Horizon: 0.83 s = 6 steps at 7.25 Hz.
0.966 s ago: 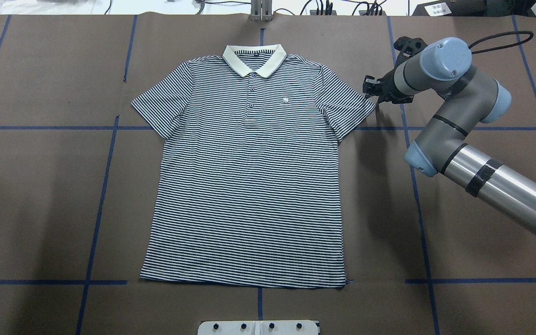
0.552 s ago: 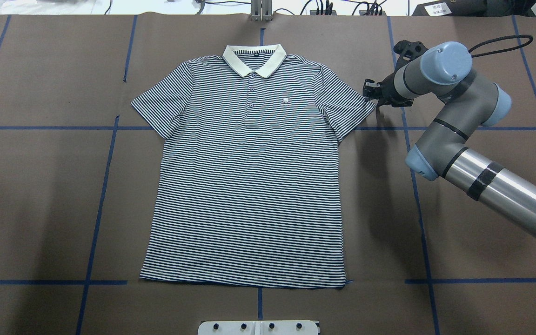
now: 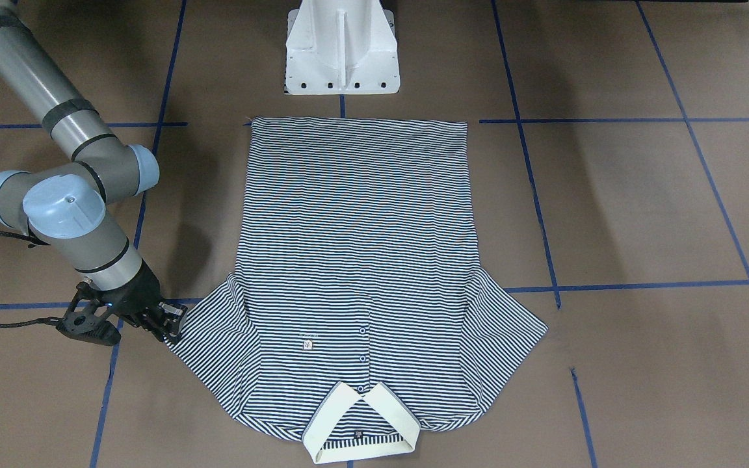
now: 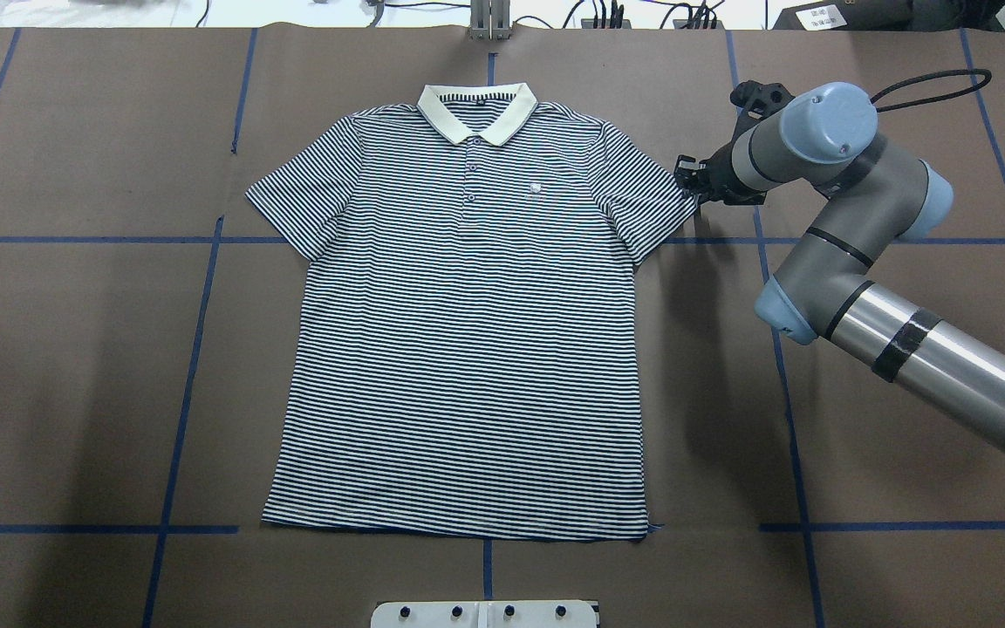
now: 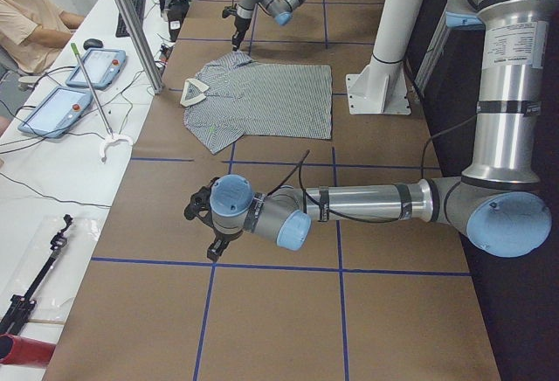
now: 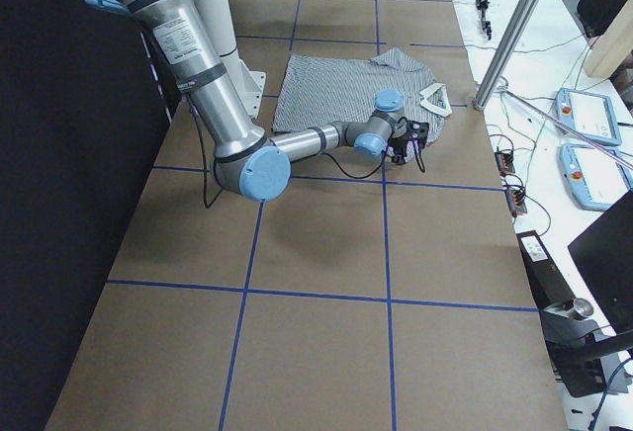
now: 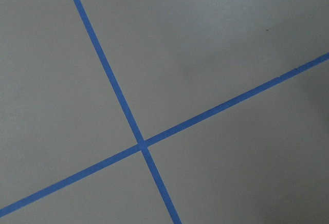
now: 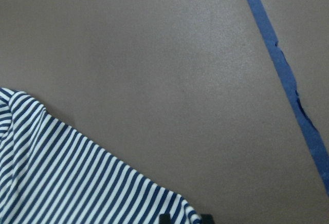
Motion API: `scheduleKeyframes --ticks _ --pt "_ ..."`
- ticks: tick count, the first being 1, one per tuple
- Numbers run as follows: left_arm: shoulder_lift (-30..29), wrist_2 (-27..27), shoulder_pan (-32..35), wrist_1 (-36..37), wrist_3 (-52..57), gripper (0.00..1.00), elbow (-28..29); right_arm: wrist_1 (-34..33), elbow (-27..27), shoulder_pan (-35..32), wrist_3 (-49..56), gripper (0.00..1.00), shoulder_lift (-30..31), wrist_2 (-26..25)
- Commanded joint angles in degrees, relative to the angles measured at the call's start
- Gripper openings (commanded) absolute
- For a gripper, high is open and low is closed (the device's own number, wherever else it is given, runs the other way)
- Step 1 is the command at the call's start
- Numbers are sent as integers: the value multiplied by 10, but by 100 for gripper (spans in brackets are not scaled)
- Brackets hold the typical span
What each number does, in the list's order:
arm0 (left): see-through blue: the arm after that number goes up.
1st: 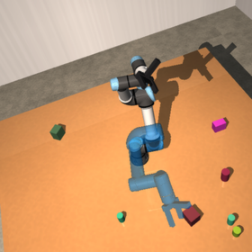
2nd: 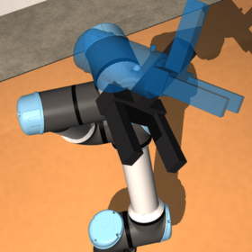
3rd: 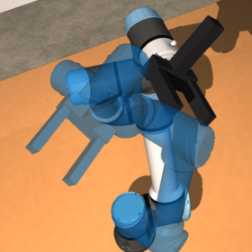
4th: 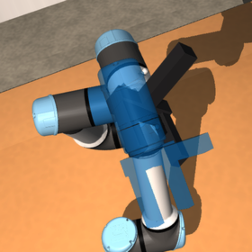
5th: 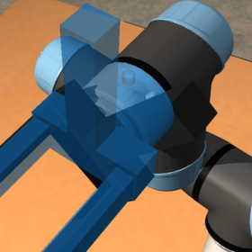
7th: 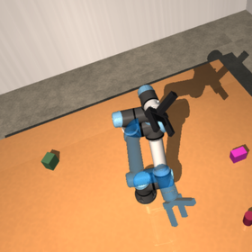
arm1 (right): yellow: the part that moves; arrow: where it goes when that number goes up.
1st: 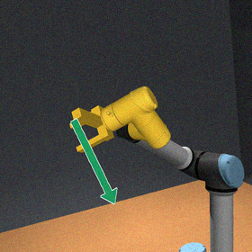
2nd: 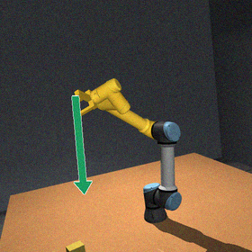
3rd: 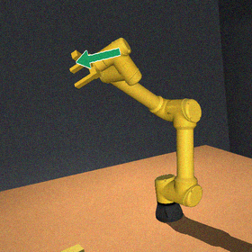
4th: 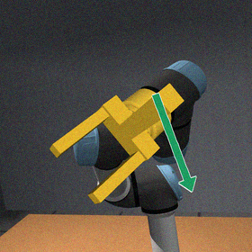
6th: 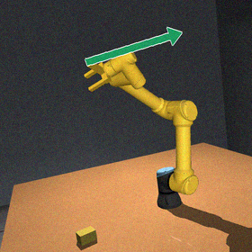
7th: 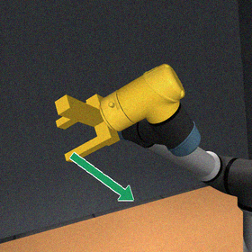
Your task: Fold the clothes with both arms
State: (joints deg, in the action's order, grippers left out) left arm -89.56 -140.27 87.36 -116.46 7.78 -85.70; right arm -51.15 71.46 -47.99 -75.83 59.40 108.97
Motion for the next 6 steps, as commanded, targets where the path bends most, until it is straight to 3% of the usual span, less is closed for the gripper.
scheduleKeyframes --ticks 1,4,6 --pt "0 0 1 0 0 100 0 -40 32 1 2 0 1 1" --pt "-1 0 0 0 0 100 -1 -59 57 17 -6 0 -9 -5" --pt "-2 -1 0 0 0 100 -2 -108 47 50 -85 0 -100 -46"
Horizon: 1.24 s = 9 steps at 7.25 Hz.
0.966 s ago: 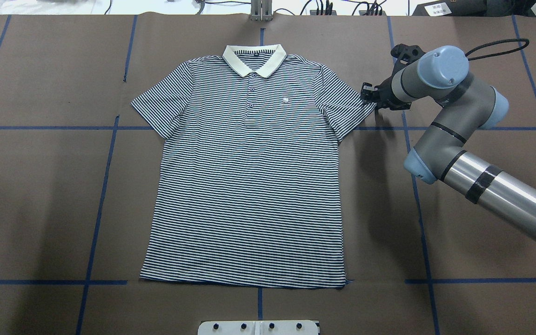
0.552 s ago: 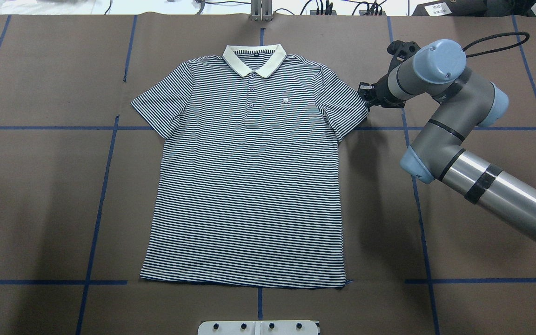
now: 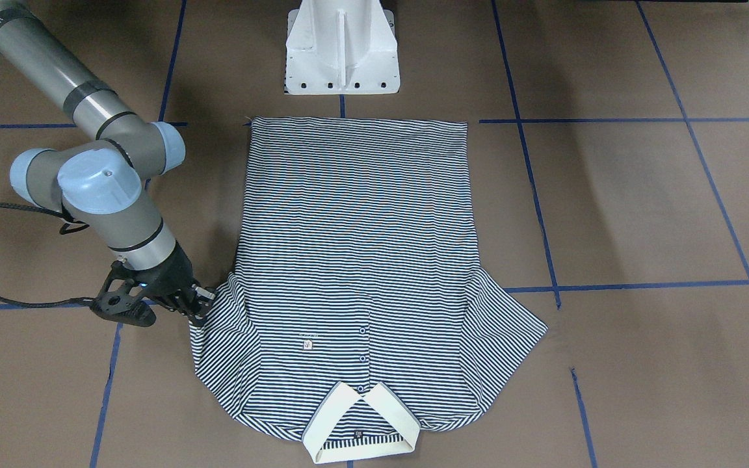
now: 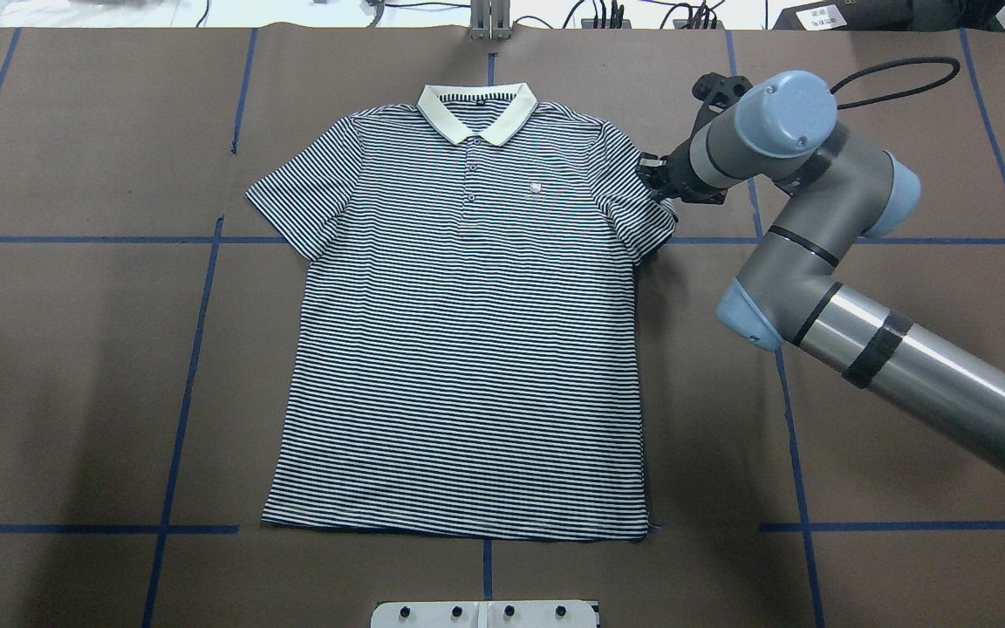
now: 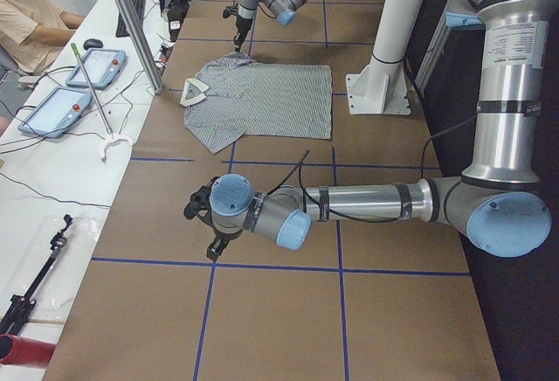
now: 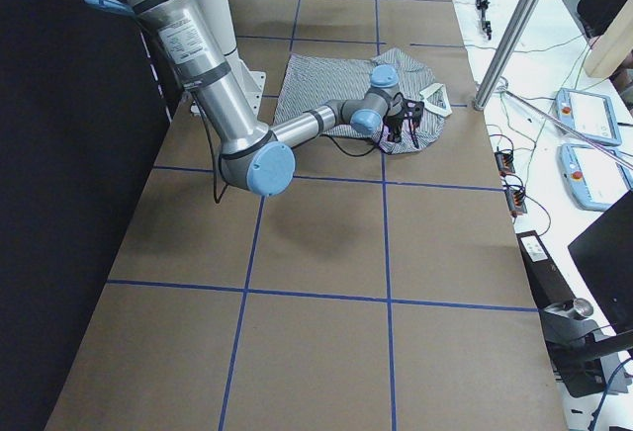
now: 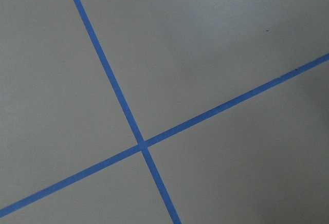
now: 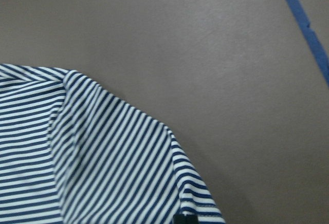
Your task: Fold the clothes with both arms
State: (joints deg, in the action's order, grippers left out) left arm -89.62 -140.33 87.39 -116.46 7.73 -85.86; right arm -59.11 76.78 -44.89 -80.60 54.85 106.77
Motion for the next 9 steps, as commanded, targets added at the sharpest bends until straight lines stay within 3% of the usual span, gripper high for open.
scheduleKeyframes --ticks 1,2,3,4,5,6,7,8,9 --pt "-2 0 0 0 1 100 -1 -55 -56 24 -74 0 -115 -31" --pt "-3 0 0 0 0 100 -1 -52 -152 24 -82 0 -195 -53" --pt "-3 0 0 0 -2 100 -4 -47 -200 24 -82 0 -223 -68" --pt "-6 -2 -1 -1 -42 100 -7 -47 -211 25 -81 11 -222 -86" --pt "-14 -16 -8 -31 -81 100 -3 -47 -215 32 -76 99 -221 -107" --pt "-33 -32 -26 -78 -157 100 -3 -47 -205 37 -71 100 -223 -111" --pt "-71 -29 -71 -111 -302 100 -3 -48 -179 38 -72 100 -215 -108" --pt "-103 -20 -126 -142 -375 100 -3 -54 -127 36 -59 100 -195 -101" --pt "-149 38 -185 -140 -431 100 3 -54 -40 35 -59 100 -134 -78"
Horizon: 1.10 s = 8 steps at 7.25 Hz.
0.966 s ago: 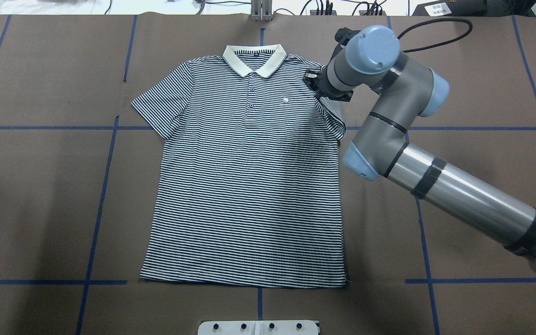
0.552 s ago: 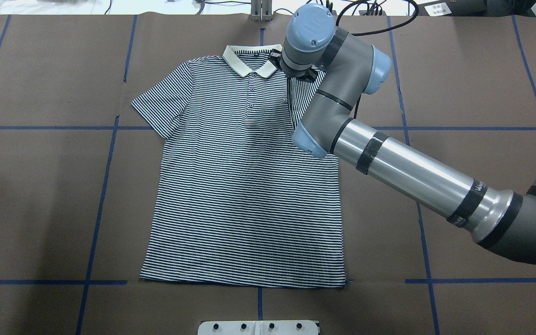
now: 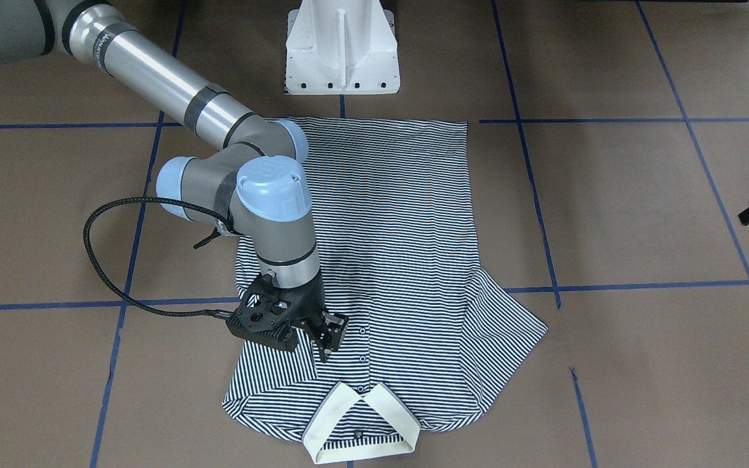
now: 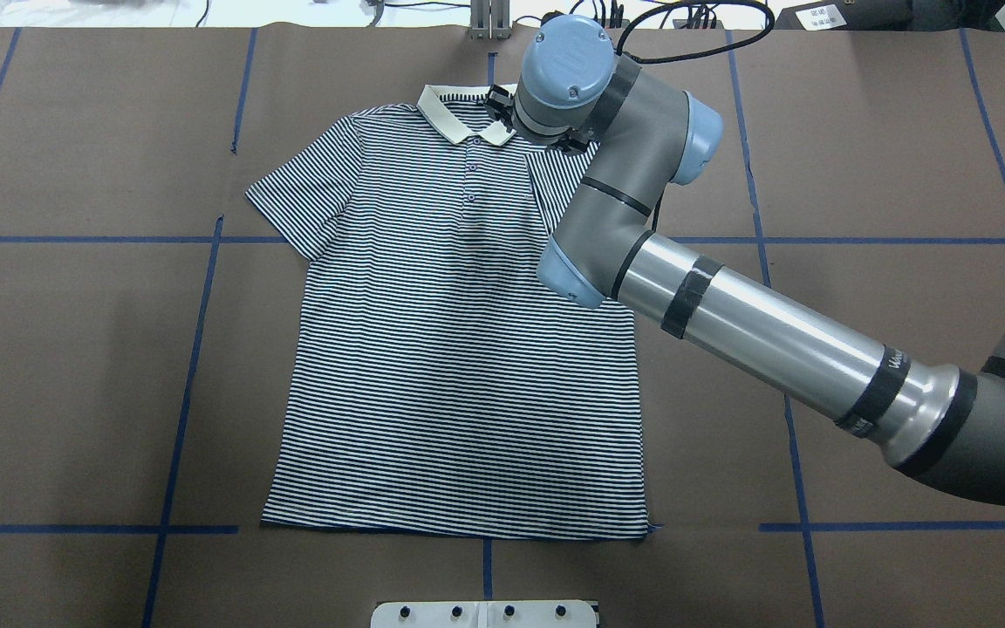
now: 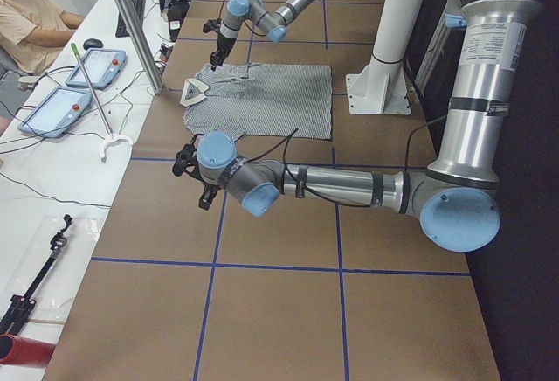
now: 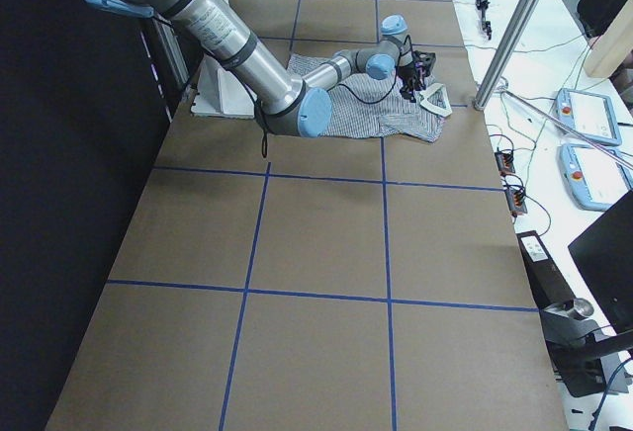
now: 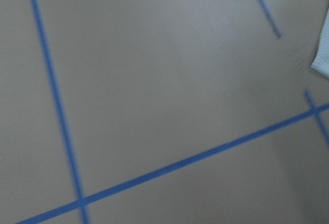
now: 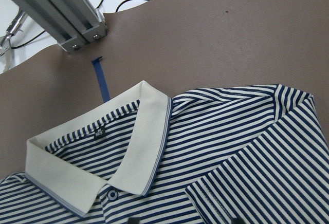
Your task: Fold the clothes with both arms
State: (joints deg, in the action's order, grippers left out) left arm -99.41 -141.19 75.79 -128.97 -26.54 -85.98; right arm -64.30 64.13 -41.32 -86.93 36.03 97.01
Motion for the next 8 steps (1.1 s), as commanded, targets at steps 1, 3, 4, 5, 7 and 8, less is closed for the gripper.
scheduleKeyframes --ticks 1,3,4,5,7,8 --pt "-93 110 -128 -14 -164 100 21 4 169 -6 5 100 122 49" --pt "-216 170 -192 -20 -285 99 146 5 287 -30 7 100 218 96" --pt "-228 244 -223 -16 -314 95 161 7 316 -30 7 100 249 93" --pt "-228 267 -231 -9 -321 92 158 7 326 -31 7 100 258 93" --pt "-222 313 -247 -9 -284 70 164 8 336 -32 7 100 262 88" --pt "-221 314 -255 -7 -279 67 162 8 353 -32 5 100 282 88"
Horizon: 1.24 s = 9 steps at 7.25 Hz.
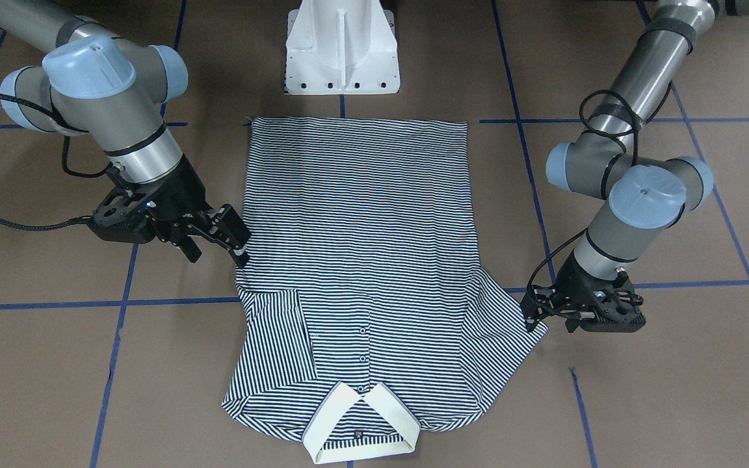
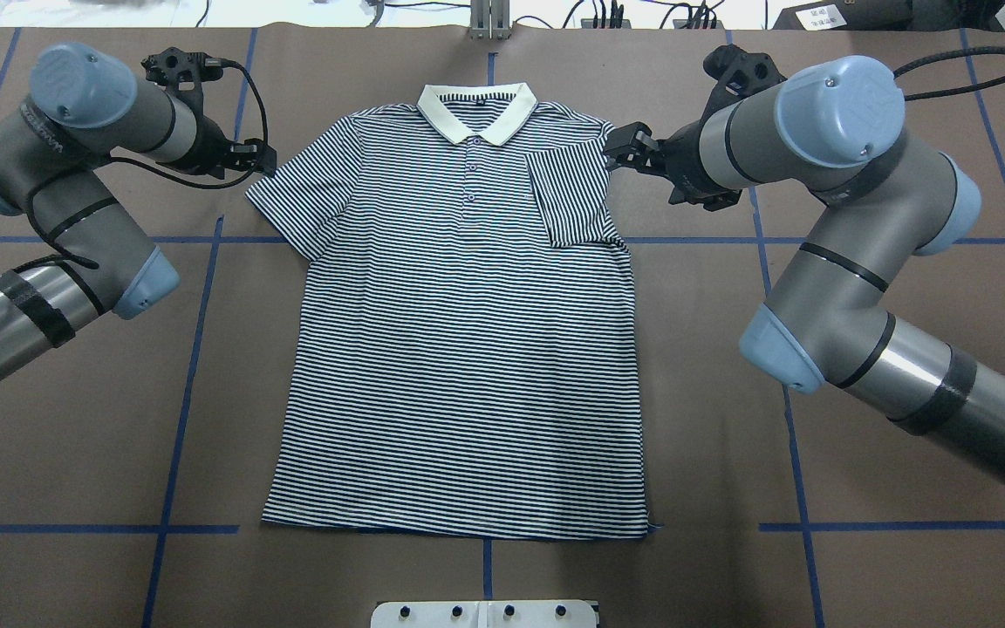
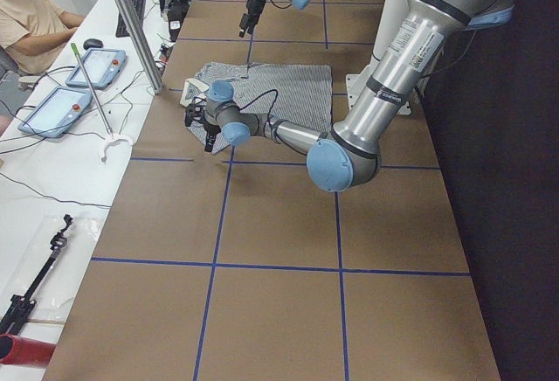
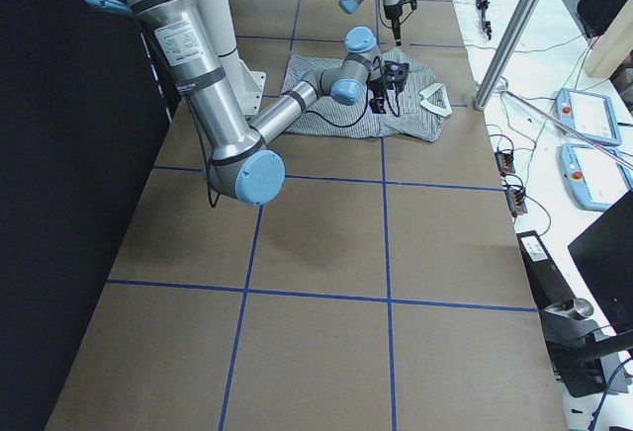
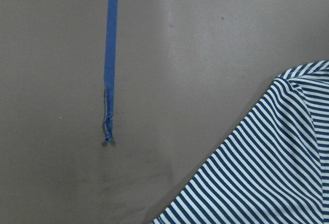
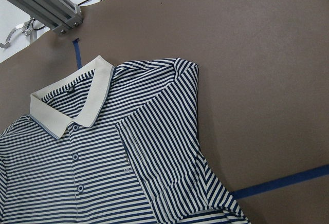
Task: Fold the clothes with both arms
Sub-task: 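Raise the right gripper off the shirt while the left gripper approaches the shoulder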
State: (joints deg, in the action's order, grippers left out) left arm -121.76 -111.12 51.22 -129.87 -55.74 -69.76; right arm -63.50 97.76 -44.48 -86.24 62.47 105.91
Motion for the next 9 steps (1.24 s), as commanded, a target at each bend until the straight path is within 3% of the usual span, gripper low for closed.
scheduleKeyframes --ticks 1,9 --pt "2 13 -10 4 14 62 1 0 37 0 -2 100 32 -1" --pt "-3 39 -28 4 25 58 16 0 59 0 0 100 50 6"
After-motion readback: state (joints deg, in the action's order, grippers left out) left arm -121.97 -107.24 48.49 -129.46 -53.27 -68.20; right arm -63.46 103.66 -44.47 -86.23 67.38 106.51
